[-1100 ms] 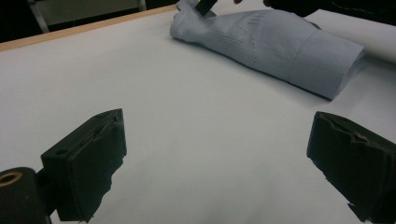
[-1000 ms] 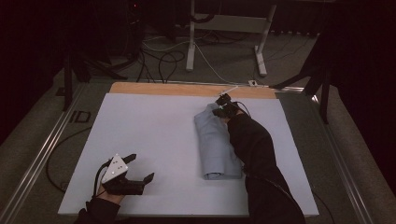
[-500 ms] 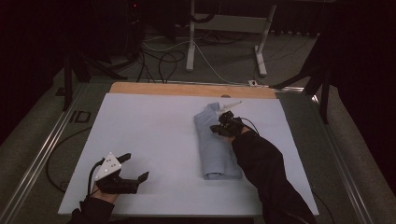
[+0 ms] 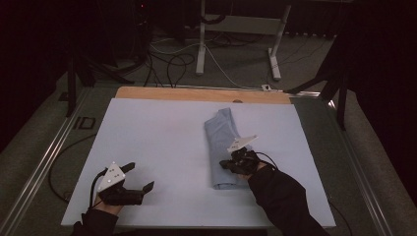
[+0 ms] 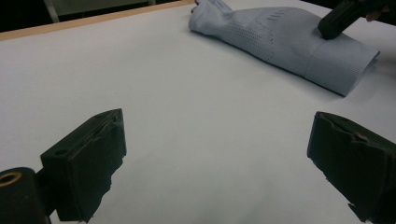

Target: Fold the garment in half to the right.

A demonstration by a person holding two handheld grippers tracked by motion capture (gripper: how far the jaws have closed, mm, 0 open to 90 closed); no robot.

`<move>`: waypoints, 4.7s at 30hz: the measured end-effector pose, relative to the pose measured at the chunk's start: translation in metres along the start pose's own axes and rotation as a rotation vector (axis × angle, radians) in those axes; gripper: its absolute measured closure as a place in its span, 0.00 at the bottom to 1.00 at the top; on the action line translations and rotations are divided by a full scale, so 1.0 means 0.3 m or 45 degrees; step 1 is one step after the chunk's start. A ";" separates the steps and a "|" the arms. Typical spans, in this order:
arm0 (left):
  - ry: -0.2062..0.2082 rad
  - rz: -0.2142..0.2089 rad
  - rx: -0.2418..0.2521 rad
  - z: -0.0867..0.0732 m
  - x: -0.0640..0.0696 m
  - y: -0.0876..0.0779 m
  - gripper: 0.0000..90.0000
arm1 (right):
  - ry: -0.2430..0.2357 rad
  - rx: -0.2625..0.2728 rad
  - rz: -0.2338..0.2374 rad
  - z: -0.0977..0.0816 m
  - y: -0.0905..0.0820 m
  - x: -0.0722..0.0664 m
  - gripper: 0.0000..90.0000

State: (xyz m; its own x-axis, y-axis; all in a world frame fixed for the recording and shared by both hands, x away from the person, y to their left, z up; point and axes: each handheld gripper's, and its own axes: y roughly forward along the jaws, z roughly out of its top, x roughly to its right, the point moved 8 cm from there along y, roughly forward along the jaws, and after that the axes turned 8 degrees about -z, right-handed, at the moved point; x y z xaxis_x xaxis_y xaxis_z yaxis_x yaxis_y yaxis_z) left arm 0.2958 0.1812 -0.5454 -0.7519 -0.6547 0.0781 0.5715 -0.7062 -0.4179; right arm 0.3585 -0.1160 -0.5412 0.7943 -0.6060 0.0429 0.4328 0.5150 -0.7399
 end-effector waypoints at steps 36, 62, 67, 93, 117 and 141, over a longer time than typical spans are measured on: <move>-0.005 0.005 0.018 0.004 0.000 -0.002 0.06 | -0.042 -0.015 0.036 -0.138 0.043 -0.097 1.00; -0.010 0.019 0.019 0.006 -0.018 -0.022 0.06 | 0.015 0.191 0.077 -0.022 -0.054 -0.083 0.11; -0.010 0.016 0.012 0.005 -0.020 -0.023 0.06 | 0.004 0.227 0.082 -0.011 -0.065 -0.070 0.08; 0.022 -0.103 -0.019 0.007 0.000 -0.041 0.01 | -0.013 0.324 -0.061 -0.022 -0.186 0.027 0.08; 0.041 -0.086 -0.037 -0.014 -0.021 -0.087 0.00 | 0.145 0.327 -0.168 -0.259 -0.224 0.098 0.08; 0.040 -0.081 -0.053 -0.051 -0.016 -0.078 0.00 | 0.239 0.311 -0.256 -0.370 -0.206 0.129 0.08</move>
State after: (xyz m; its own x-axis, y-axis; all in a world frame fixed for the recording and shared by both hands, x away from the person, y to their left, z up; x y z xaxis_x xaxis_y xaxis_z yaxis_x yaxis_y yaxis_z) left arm 0.2811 0.2051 -0.5498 -0.7966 -0.5995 0.0774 0.5084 -0.7338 -0.4506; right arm 0.3150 -0.2386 -0.5682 0.6007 -0.7989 0.0303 0.6794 0.4901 -0.5460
